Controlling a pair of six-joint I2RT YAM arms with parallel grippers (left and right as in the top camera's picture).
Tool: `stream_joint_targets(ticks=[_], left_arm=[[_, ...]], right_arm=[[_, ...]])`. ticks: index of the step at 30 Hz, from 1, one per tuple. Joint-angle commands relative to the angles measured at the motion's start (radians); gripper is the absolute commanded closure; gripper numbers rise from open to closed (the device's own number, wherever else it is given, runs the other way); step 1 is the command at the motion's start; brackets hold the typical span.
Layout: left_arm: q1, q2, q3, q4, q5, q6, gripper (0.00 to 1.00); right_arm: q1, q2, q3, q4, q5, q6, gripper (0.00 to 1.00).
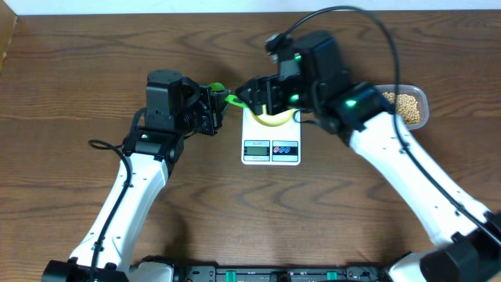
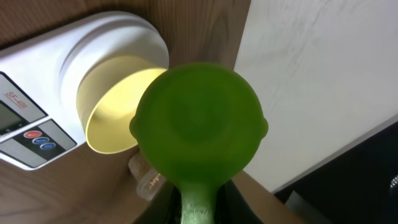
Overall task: Scoop item into bowl and weigh 50g on scale
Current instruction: 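Bring the open right gripper to the scoop handle held by left gripper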
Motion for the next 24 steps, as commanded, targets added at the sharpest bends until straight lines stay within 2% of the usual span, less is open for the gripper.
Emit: stream_joint_targets(ticks=[1,7,9,13,14,15,17,21,24], left_arm=[[-0.002,-0.004,0.007,-0.007,-0.016,-0.016,0.92],[-0.002,-0.004,0.007,-0.024,-0.016,-0.016,0.93],[-0.002,-0.004,0.007,-0.025,-0.016,-0.015,0.93],[-0.002,-0.004,0.007,-0.025,-0.016,-0.011,0.92],[-0.002,-0.004,0.007,-0.025,-0.016,-0.011,0.93],[-0.002,-0.004,0.007,-0.024,-0.016,-0.011,0.93],[-0.002,-0.004,0.007,-0.024,-0.016,-0.012,0.93],[-0.002,-0.004,0.007,-0.023,-0.016,-0.013,0.93],[-0.002,-0.004,0.007,-0.012,-0.016,-0.013,0.93]], right_arm=[[0.036,0.029,0.011,0.022,0.068,-0.02,0.24],[0.074,0.081,0.011,0.052,0.071,-0.019,0.27],[0.074,0.089,0.011,0.059,0.071,-0.019,0.33],[0.074,0.092,0.011,0.065,0.071,-0.019,0.59],[0.074,0.092,0.011,0.065,0.071,-0.009,0.7],[0.073,0.092,0.011,0.064,0.071,0.01,0.74],[0.074,0.094,0.011,0.063,0.071,0.055,0.75],[0.079,0.095,0.011,0.058,0.071,0.07,0.62],[0.085,0.095,0.011,0.052,0.071,0.071,0.6]])
